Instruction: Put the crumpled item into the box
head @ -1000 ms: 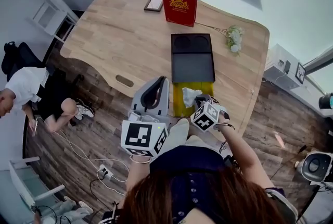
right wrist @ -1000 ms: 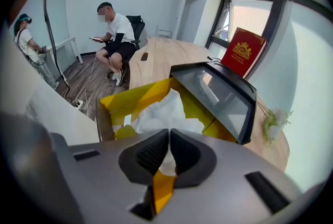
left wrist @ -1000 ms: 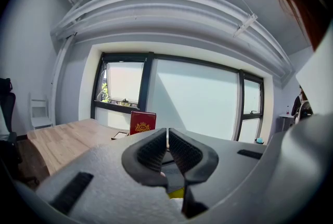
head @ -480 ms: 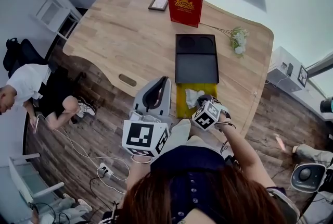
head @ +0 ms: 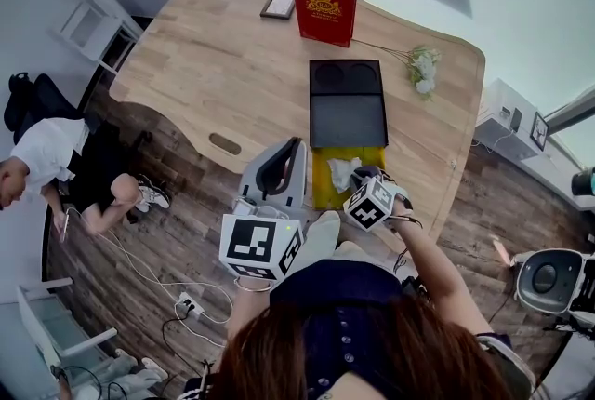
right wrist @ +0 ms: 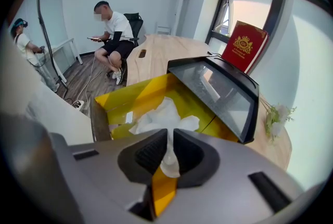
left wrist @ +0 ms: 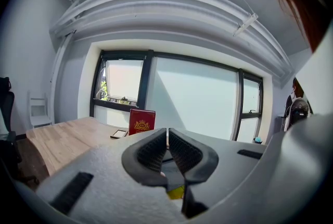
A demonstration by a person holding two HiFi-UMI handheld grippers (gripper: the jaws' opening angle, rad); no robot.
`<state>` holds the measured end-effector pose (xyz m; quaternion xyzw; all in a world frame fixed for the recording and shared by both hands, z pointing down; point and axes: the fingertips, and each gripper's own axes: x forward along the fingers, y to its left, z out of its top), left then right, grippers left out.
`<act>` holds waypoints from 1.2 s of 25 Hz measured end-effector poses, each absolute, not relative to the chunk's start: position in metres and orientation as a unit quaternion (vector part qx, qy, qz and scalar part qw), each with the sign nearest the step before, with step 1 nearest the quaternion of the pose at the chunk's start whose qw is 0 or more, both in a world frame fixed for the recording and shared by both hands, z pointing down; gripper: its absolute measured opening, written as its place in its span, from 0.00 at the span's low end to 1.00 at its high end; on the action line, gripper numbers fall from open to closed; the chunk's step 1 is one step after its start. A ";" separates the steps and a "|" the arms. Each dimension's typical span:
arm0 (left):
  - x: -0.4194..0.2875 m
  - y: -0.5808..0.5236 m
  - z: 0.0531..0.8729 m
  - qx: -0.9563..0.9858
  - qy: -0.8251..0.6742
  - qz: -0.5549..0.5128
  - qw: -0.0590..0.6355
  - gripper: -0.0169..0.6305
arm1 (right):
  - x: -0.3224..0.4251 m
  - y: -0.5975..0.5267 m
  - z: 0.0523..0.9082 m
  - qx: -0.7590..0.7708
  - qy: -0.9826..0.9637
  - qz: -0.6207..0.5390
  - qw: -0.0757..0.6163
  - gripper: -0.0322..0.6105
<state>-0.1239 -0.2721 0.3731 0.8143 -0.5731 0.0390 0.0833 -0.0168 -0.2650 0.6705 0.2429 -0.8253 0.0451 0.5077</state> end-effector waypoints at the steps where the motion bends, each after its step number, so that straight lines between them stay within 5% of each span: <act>1: -0.123 -0.271 0.373 0.815 -0.572 0.039 0.083 0.08 | -0.016 -0.265 0.669 0.243 -0.826 0.044 0.507 0.10; 30: -0.098 -0.234 0.360 0.824 -0.562 0.030 0.068 0.08 | -0.008 -0.258 0.556 0.360 -0.860 0.057 0.357 0.10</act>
